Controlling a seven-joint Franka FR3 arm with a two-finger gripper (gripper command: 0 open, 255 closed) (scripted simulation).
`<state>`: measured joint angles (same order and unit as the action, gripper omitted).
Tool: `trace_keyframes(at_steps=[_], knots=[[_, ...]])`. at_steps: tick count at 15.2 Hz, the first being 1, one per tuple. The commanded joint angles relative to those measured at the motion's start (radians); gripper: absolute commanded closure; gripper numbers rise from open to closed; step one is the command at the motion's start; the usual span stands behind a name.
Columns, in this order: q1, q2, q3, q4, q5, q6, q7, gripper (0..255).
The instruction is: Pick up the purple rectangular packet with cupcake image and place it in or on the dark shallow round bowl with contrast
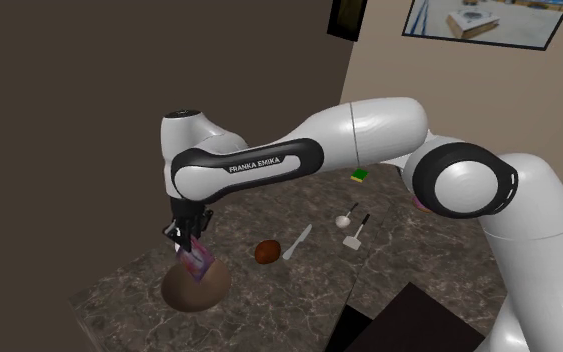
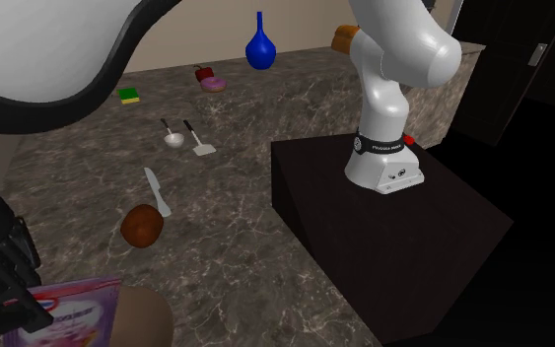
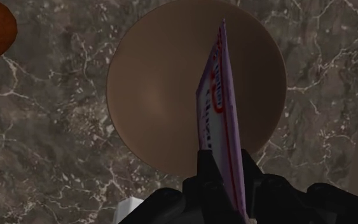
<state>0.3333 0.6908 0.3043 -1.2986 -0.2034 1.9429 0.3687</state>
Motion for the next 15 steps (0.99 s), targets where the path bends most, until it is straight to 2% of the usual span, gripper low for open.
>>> trace_keyframes(at_steps=[1,6,7,12,15], knots=[[-0.001,-0.001,0.000,-0.007,0.000,0.007,0.000,255],[-0.001,-0.001,0.000,-0.007,0.000,0.007,0.000,255],[-0.001,-0.001,0.000,-0.007,0.000,0.007,0.000,0],[-0.001,-0.001,0.000,-0.007,0.000,0.007,0.000,0],[0.002,-0.024,0.005,0.057,0.008,-0.079,-0.007,0]])
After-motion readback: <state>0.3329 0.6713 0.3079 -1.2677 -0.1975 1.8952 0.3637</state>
